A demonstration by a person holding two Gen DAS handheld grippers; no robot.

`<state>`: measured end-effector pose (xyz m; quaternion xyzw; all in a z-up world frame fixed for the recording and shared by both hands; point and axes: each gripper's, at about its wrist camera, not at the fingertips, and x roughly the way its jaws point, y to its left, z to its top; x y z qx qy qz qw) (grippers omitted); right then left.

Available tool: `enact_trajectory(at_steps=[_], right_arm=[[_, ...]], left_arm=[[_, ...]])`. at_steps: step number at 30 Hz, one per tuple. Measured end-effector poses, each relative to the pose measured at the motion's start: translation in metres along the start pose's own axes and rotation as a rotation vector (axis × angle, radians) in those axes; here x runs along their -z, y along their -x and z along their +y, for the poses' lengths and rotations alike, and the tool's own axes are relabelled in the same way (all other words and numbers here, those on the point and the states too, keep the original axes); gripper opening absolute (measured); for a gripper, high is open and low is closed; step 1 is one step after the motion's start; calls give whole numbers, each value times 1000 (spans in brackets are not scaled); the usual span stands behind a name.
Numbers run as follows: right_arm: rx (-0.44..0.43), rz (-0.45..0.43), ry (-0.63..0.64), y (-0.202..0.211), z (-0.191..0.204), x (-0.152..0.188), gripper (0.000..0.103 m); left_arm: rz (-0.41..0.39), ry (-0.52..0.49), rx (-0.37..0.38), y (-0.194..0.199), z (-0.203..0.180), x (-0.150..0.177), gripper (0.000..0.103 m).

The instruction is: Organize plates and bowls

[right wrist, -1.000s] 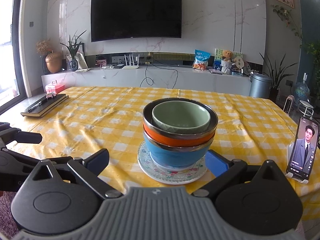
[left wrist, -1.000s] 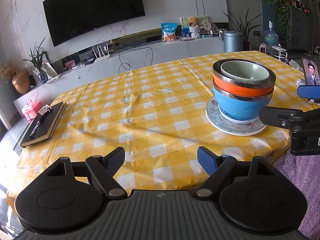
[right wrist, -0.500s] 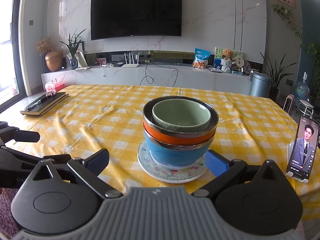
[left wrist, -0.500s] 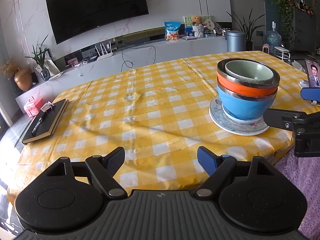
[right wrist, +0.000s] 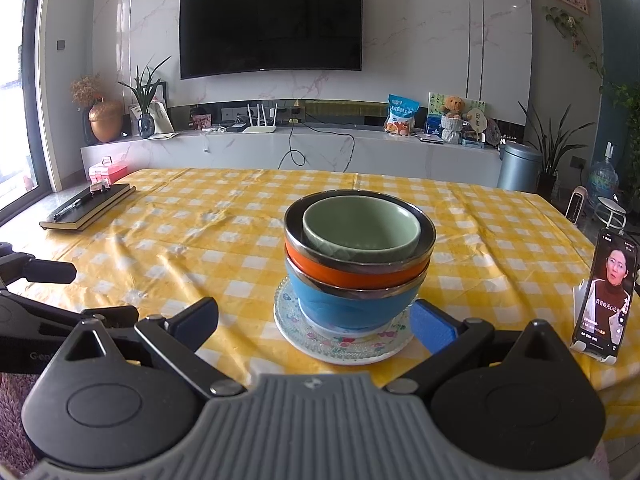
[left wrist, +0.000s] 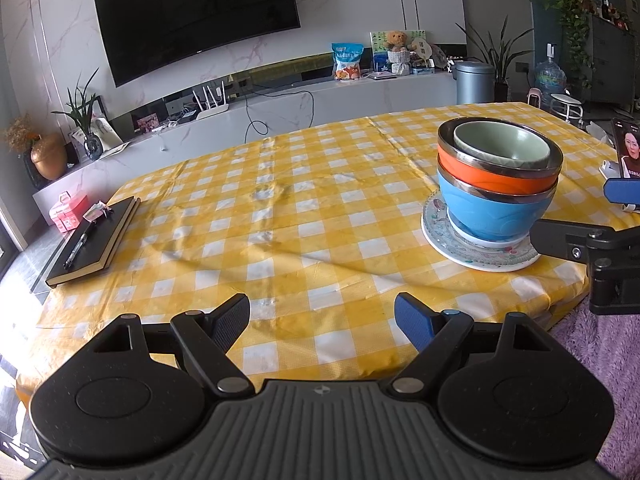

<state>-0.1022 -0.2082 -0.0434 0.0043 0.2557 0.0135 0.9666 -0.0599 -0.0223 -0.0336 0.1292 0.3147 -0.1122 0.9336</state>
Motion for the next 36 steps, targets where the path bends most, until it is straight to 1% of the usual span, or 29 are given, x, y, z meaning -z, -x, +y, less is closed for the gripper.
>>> enact_trajectory(at_steps=[36], right_arm=[[13, 22, -13, -3, -3, 1, 100]], left_arm=[[18, 18, -22, 0, 3, 0, 96]])
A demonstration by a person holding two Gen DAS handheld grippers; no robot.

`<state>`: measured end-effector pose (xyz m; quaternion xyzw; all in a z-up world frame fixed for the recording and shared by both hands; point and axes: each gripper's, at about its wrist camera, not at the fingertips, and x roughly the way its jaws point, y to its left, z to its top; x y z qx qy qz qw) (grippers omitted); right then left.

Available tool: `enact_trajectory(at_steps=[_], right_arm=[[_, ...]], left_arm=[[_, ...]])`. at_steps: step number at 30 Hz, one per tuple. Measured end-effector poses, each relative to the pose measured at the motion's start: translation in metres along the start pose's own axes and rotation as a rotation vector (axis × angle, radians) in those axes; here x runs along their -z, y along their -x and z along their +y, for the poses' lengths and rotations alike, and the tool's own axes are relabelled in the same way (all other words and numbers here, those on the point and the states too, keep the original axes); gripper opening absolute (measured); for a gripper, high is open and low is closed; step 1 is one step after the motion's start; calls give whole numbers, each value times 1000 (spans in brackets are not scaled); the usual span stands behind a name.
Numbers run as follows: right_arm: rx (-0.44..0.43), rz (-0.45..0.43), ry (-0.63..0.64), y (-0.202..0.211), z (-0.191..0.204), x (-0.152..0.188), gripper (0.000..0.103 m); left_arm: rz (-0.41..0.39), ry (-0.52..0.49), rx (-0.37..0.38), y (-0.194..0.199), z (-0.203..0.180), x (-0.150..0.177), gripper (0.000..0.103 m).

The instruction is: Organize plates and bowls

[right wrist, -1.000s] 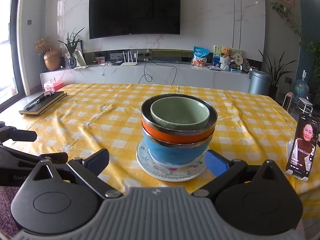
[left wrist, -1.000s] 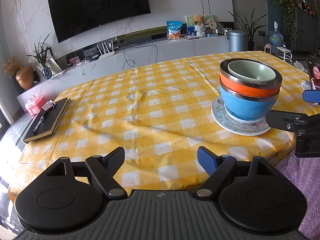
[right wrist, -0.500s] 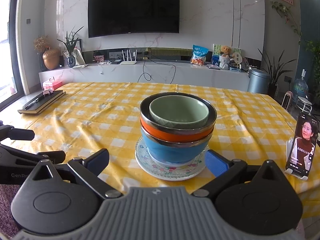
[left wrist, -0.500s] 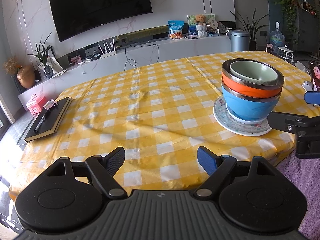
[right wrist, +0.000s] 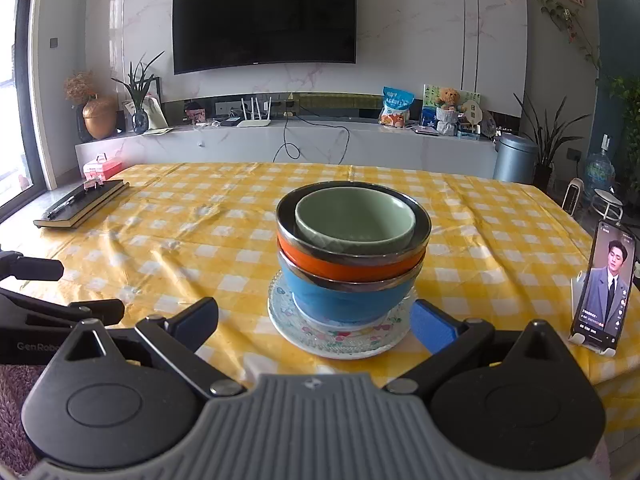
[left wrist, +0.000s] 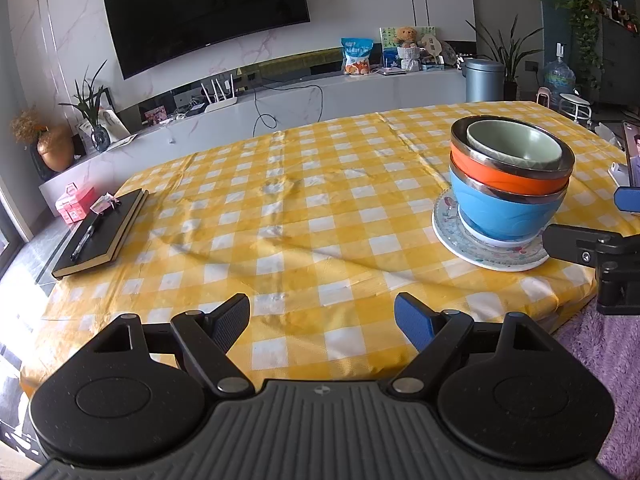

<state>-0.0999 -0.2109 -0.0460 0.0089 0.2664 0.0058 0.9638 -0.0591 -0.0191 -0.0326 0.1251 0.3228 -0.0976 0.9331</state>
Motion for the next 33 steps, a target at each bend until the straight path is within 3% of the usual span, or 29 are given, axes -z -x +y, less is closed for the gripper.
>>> enact_trajectory(at_steps=[33], right_arm=[[12, 34, -1, -6, -1, 1, 100]], left_arm=[[2, 32, -3, 2, 5, -1, 96]])
